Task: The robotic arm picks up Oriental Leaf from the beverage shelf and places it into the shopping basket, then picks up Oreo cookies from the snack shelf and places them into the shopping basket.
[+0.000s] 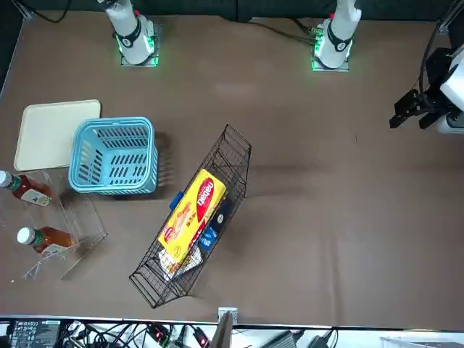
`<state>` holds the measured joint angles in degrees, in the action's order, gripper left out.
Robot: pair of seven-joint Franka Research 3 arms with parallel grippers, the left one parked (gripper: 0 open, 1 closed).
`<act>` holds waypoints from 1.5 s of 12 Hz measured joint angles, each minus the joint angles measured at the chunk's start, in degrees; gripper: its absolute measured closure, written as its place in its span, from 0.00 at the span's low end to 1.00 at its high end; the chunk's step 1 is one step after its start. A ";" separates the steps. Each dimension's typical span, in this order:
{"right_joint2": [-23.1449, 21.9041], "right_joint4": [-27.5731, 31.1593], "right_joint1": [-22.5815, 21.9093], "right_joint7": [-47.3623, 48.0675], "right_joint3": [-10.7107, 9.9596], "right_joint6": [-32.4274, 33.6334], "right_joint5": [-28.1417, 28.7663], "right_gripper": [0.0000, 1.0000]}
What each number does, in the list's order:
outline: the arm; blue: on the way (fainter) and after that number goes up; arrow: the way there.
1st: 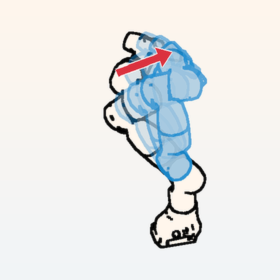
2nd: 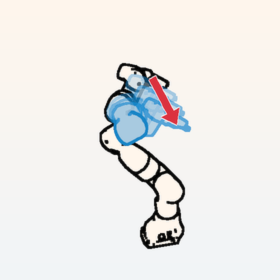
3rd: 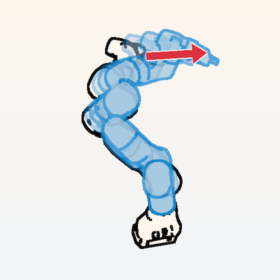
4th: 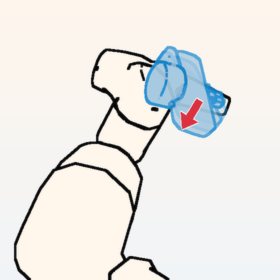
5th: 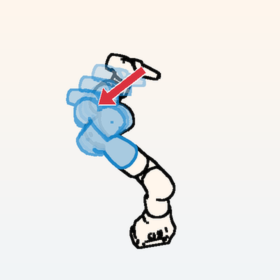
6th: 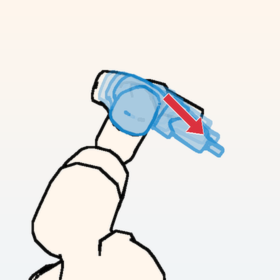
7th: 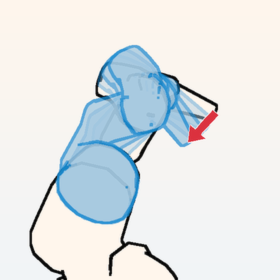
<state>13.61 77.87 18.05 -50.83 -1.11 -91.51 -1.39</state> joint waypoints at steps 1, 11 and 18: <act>1.37 -1.49 0.71 -1.86 0.00 -0.03 0.00 0.00; 9.12 -3.57 3.04 -8.47 0.23 -9.11 1.81 0.00; 11.68 -0.93 3.30 -8.49 0.27 -14.45 2.07 0.00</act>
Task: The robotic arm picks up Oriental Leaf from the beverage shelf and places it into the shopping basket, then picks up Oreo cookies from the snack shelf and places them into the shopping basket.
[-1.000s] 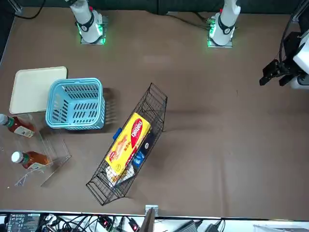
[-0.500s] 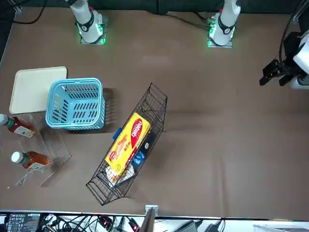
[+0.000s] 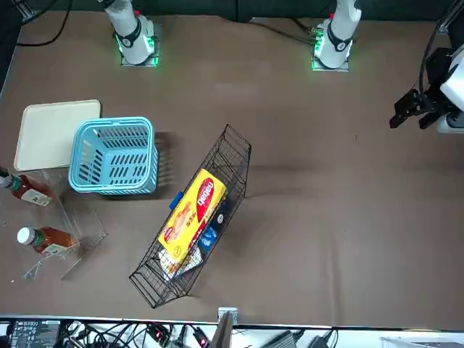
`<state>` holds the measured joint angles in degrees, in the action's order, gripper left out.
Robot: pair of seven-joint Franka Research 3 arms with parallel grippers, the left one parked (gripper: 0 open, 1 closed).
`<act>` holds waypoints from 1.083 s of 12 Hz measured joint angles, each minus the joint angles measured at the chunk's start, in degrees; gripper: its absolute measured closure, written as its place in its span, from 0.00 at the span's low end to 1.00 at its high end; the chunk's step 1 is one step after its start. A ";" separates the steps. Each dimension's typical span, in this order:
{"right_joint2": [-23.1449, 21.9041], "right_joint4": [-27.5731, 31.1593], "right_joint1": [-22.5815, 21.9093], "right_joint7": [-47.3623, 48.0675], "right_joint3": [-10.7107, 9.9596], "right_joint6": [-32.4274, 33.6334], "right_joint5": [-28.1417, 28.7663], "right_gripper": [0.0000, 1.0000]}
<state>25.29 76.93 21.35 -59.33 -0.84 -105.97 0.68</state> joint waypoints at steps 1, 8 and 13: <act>0.03 0.36 0.09 -0.02 0.00 -0.09 0.02 0.00; -0.03 4.89 0.67 -0.08 -0.01 -3.93 0.36 0.00; -0.09 8.59 0.72 -0.09 -0.01 -7.26 0.38 0.00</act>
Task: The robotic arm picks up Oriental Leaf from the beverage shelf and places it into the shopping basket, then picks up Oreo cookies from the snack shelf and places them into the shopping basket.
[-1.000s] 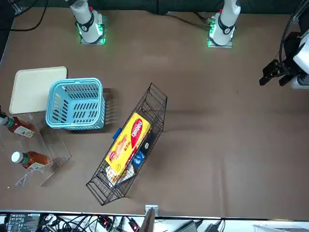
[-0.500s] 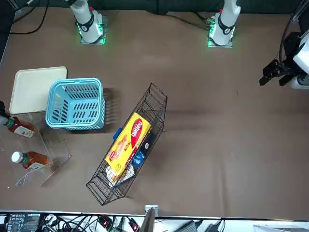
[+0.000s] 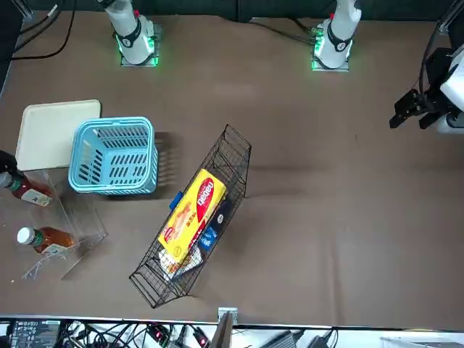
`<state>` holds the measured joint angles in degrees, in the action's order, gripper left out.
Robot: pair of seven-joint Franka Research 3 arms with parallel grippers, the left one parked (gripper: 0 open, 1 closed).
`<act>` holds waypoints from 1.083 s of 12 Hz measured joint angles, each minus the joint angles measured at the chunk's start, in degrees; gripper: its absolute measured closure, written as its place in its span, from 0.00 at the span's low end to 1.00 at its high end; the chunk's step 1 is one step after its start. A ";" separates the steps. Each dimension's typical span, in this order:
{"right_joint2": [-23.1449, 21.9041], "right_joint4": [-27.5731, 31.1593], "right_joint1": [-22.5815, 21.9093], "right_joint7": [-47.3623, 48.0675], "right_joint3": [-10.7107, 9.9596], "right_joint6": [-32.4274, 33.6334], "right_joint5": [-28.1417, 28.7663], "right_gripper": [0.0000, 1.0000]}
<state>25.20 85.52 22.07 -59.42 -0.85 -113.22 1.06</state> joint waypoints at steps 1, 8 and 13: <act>-0.01 0.67 0.02 -0.02 0.00 -0.77 0.00 0.00; -0.03 3.85 1.06 -0.11 -0.02 -3.28 0.00 0.00; -0.25 3.87 0.97 -0.13 0.16 -3.40 0.00 0.00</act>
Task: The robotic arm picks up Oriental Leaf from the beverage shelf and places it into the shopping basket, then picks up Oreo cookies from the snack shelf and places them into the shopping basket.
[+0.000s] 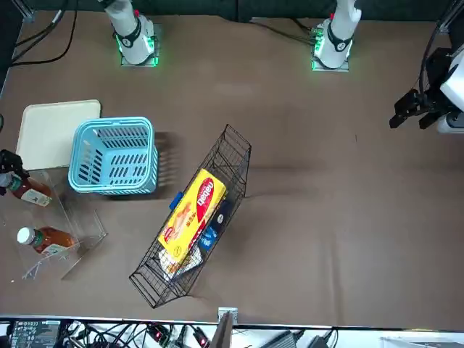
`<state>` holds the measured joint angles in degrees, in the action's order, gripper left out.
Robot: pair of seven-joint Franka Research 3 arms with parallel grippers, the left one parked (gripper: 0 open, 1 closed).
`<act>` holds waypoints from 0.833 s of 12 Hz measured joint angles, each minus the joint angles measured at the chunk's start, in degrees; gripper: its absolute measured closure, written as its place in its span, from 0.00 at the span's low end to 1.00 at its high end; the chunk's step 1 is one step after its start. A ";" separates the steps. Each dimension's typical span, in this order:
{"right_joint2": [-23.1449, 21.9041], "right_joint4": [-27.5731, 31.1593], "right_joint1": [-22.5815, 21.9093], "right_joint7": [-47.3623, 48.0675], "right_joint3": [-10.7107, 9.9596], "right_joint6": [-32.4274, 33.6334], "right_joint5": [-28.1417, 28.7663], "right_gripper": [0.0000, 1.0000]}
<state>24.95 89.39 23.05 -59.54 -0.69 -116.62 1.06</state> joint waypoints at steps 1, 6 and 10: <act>-0.07 0.00 -0.05 0.00 0.10 -0.03 0.00 0.00; -0.20 0.00 -0.06 -0.01 0.23 -0.05 0.00 0.00; -0.22 0.00 -0.06 -0.02 0.23 -0.07 0.00 0.24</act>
<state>24.73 89.39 22.99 -59.57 -0.46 -116.69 1.07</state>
